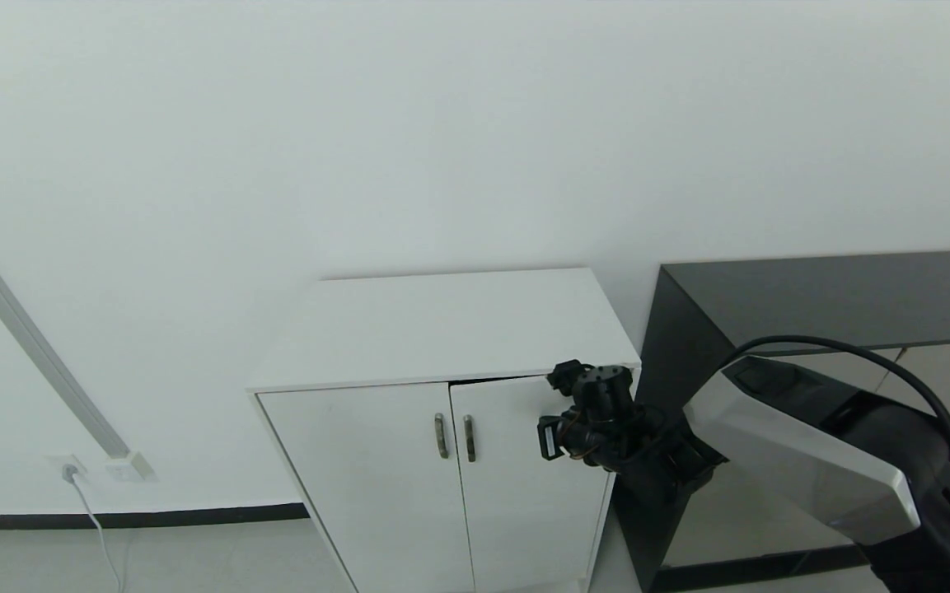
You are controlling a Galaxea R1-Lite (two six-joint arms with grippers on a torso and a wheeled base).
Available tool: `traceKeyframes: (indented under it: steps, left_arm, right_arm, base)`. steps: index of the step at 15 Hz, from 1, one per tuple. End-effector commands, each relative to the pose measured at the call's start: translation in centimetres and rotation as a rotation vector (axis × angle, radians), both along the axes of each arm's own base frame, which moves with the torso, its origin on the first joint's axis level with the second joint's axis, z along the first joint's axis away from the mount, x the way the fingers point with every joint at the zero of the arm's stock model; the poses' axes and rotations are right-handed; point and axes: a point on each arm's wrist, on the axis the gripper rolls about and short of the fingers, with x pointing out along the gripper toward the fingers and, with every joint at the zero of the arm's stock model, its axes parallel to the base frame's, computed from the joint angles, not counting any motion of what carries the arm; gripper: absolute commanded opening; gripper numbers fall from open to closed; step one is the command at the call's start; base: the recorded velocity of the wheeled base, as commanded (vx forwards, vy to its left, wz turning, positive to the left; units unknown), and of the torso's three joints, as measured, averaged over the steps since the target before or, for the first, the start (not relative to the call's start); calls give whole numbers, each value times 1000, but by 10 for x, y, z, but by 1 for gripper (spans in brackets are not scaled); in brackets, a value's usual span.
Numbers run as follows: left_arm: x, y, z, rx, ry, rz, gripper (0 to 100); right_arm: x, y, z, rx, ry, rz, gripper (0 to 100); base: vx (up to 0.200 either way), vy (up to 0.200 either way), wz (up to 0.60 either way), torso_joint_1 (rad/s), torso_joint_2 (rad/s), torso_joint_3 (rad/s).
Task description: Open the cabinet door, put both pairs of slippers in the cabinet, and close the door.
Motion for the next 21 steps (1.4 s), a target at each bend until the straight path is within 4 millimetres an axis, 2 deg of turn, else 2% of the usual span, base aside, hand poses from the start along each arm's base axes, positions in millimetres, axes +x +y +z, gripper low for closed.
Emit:
traceKeyframes:
  steps: [1, 12, 15, 17, 21]
  left_arm:
    - [0, 0, 0, 0, 1, 0, 0]
    - [0, 0, 0, 0, 1, 0, 0]
    - [0, 0, 0, -1, 1, 0, 0]
    - [0, 0, 0, -1, 1, 0, 0]
    - [0, 0, 0, 0, 1, 0, 0]
  right_arm:
    - [2, 0, -1, 2, -2, -2, 0]
    - [13, -2, 2, 13, -17, -18, 0]
    - [9, -6, 7, 31, -2, -32, 0]
    - [-1, -11, 20, 35, 1, -31, 0]
    - [-40, -37, 57, 44, -21, -47, 0]
  base:
    - [0, 0, 0, 0, 0, 0]
    - [0, 0, 0, 0, 0, 0]
    - [0, 0, 0, 0, 0, 0]
    - [0, 0, 0, 0, 0, 0]
    - [0, 0, 0, 0, 0, 0]
